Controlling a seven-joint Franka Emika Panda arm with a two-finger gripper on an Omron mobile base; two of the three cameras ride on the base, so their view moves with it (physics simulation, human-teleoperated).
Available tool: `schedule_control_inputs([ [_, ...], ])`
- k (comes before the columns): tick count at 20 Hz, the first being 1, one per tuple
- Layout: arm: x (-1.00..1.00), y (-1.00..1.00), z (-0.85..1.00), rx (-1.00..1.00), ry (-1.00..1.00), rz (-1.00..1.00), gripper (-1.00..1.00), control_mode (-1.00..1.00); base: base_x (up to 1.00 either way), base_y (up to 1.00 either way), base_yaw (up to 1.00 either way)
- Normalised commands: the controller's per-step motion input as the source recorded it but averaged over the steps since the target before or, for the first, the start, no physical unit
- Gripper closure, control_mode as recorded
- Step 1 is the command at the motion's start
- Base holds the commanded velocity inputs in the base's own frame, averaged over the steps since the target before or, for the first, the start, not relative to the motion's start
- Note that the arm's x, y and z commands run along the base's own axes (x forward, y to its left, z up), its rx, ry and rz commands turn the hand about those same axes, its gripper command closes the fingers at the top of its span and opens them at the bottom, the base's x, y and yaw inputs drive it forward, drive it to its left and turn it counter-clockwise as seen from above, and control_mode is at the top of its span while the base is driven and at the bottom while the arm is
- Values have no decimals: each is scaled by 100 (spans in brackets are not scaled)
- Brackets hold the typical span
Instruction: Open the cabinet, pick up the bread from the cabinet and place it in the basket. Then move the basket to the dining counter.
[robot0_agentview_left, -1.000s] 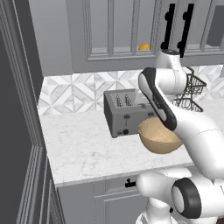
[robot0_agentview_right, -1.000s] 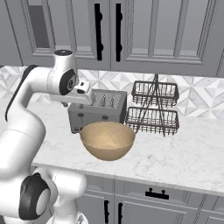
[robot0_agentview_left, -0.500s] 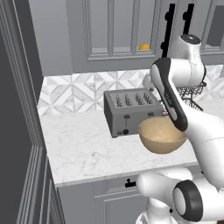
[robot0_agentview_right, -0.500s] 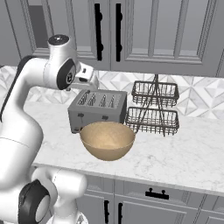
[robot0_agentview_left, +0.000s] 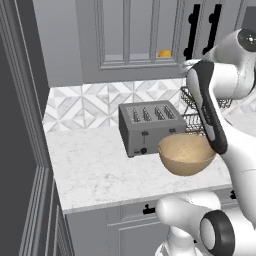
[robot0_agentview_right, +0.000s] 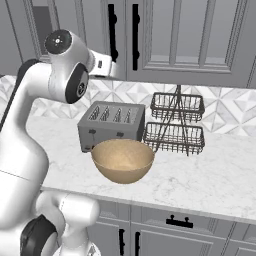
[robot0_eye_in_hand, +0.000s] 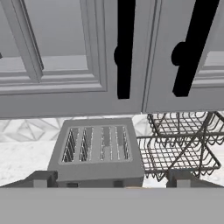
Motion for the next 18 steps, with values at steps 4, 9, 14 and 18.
schedule_control_inputs([
  [4, 49, -4, 17, 0, -16, -7, -100, -100, 0, 0, 0],
  [9, 68, -2, 45, 0, -11, -7, -100, -100, 0, 0, 0],
  [14, 34, -12, 39, 8, 0, -5, -100, -100, 0, 0, 0],
  [18, 45, -15, -8, 17, 0, 0, -100, -100, 0, 0, 0],
])
